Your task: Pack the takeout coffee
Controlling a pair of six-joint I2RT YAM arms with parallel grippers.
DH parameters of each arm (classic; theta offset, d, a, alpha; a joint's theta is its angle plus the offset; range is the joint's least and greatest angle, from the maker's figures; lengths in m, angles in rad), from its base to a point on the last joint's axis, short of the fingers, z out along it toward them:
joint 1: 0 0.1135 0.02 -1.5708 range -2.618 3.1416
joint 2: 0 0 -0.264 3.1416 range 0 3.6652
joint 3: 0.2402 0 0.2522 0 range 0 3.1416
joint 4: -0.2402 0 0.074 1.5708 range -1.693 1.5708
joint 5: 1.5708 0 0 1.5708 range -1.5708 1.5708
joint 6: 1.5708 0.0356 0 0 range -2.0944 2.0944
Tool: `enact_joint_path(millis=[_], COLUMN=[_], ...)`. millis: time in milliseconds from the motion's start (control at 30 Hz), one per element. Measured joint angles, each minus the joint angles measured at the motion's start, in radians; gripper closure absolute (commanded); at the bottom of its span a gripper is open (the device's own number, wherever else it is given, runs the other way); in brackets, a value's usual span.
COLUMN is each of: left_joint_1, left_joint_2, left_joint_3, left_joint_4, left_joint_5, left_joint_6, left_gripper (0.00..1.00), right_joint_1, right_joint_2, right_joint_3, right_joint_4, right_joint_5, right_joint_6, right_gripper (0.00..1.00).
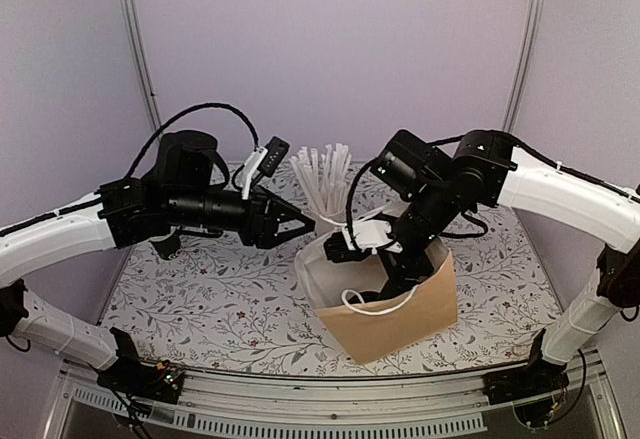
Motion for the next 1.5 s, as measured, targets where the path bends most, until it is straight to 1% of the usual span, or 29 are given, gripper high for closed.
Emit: enact_joint_path(millis=[100,267,333,400,500,600,667,933,1133,1333,1500], left_joint_1=[-0.004,-0.018,-0.026,-0.034,-0.045,-0.052,-0.059,-0.084,-0.092,-0.093,-0.092], left_joint_2=[0.006,0.060,0.095,0.140,0.204,0.249,0.268,0.301,0.298,0.248,0.228], left_joint_3=[0.011,0.068,0.095,0.129,0.177,0.211,0.227,0.313,0.342,0.325,0.313], left_joint_4=[-0.027,-0.063,-0.071,-0.090,-0.131,-0.162,-0.181,-0.220,-0.283,-0.380,-0.400], left_joint_5=[0.020,0.052,0.060,0.063,0.057,0.058,0.058,0.066,0.036,-0.023,-0.053], left_joint_6=[0.034,0.076,0.087,0.103,0.125,0.131,0.144,0.149,0.161,0.176,0.184], left_gripper=[0.37,0.39,0.45,0.53,0.70,0.90,0.99,1.00,1.00,1.00,1.00], right_joint_1=[0.000,-0.001,-0.001,-0.001,-0.001,-0.001,-0.001,0.008,0.026,0.027,0.027], right_joint_2=[-0.023,-0.031,-0.031,-0.031,-0.033,-0.038,-0.044,-0.047,0.010,0.016,-0.002], right_joint_3=[-0.041,-0.068,-0.069,-0.069,-0.069,-0.069,-0.067,0.022,0.188,0.169,0.167], right_joint_4=[0.021,0.046,0.053,0.058,0.062,0.064,0.064,0.062,-0.001,-0.049,-0.051], right_joint_5=[-0.020,-0.046,-0.052,-0.057,-0.067,-0.074,-0.076,-0.120,-0.134,-0.022,0.003], right_joint_6=[-0.010,-0.012,-0.012,-0.013,-0.014,-0.014,-0.015,-0.044,-0.077,-0.128,-0.145], right_gripper=[0.01,0.01,0.01,0.01,0.01,0.01,0.01,0.01,0.01,0.01,0.01])
